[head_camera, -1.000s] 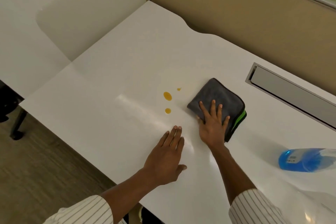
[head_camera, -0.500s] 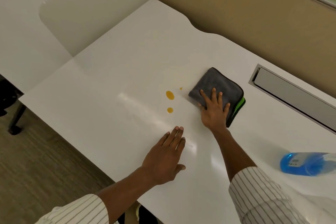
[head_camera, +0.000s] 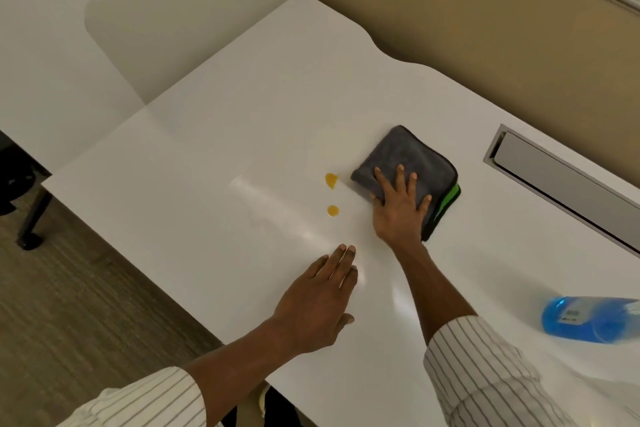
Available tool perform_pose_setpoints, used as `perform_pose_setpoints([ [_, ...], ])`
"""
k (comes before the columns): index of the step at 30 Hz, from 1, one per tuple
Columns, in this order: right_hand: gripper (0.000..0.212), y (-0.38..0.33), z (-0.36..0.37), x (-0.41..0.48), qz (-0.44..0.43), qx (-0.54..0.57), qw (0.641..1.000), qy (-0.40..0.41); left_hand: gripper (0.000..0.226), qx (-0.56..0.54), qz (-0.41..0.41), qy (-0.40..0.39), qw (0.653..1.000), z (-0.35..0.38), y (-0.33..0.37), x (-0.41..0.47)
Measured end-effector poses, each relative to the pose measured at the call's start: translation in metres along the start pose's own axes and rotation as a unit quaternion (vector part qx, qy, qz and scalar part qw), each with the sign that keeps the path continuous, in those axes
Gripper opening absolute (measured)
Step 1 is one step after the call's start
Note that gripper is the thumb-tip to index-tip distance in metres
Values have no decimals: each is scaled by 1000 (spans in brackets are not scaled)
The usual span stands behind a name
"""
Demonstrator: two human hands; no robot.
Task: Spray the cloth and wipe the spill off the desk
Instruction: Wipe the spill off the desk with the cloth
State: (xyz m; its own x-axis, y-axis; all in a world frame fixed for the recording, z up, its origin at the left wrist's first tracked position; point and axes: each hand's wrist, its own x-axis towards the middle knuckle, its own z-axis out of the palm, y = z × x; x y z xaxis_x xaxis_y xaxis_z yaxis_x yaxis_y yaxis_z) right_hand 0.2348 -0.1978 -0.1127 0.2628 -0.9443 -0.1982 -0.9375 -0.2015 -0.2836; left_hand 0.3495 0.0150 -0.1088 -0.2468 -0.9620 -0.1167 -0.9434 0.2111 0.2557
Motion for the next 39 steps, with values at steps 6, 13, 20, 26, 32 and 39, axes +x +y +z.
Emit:
perform_pose_setpoints([
  [6, 62, -25, 23, -48, -23, -27, 999, -17, 84, -34, -22, 1, 999, -4, -7, -8],
  [13, 55, -17, 12, -4, -28, 11, 1000, -8, 82, 6, -4, 16, 1000, 1, -14, -11],
  [20, 58, -35, 18, -49, 26, 11, 999, -19, 85, 1, -45, 13, 999, -6, -34, -23],
  [26, 65, -67, 37, -63, -121, -31, 992, -35, 89, -29, -47, 16, 998, -6, -47, -31],
  [32, 58, -64, 29, -21, -55, -19, 998, -12, 82, -20, -40, -1, 999, -10, -46, -32],
  [39, 57, -103, 37, -68, -10, -2, 998, -55, 86, -43, -32, 7, 999, -9, -54, -37],
])
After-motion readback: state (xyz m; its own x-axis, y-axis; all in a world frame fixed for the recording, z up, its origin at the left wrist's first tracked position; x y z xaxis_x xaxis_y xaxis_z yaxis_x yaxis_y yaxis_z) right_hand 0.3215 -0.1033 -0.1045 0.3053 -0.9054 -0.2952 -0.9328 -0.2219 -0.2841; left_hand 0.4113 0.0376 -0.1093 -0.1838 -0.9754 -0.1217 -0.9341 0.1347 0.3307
